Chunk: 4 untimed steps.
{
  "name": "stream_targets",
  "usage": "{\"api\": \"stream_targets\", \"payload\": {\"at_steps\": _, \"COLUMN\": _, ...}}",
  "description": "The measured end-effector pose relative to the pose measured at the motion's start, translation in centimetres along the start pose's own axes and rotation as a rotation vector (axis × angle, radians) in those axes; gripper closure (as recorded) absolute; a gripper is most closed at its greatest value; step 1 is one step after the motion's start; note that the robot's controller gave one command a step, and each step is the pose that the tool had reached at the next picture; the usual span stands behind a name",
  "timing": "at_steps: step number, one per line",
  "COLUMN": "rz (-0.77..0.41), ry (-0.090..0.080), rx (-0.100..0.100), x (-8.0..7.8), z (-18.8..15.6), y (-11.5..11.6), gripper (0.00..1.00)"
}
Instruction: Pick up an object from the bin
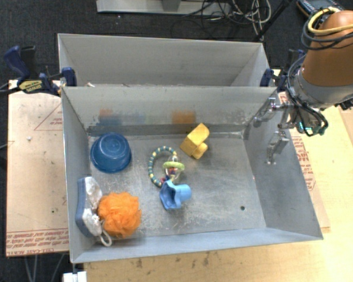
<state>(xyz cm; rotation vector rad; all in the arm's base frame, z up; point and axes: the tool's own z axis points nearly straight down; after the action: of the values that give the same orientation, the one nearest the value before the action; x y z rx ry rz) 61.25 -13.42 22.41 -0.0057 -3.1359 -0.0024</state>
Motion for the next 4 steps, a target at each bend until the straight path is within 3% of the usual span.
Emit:
{"api": "stream_targets", "payload": {"at_steps": 1, "rz": -0.003, "ry": -0.008, "rx": 0.002, "x": -0.2, "z": -0.5, "y": 0.0, "gripper": 0.00}}
{"api": "stream_targets", "payload": {"at_steps": 2, "rz": -0.006, "ry": -0.014, "rx": 0.003, "x": 1.7, "z": 4.1, "y": 0.4, "gripper": 0.00}}
{"api": "stream_targets", "payload": {"at_steps": 3, "rz": 0.070, "ry": -0.007, "rx": 0.001, "x": 0.6, "z": 7.3, "y": 5.7, "gripper": 0.00}}
{"api": "stream_targets", "payload": {"at_steps": 4, "rz": 0.005, "ry": -0.007, "rx": -0.002, "x": 4.3, "z": 7.1, "y": 7.0, "gripper": 0.00}}
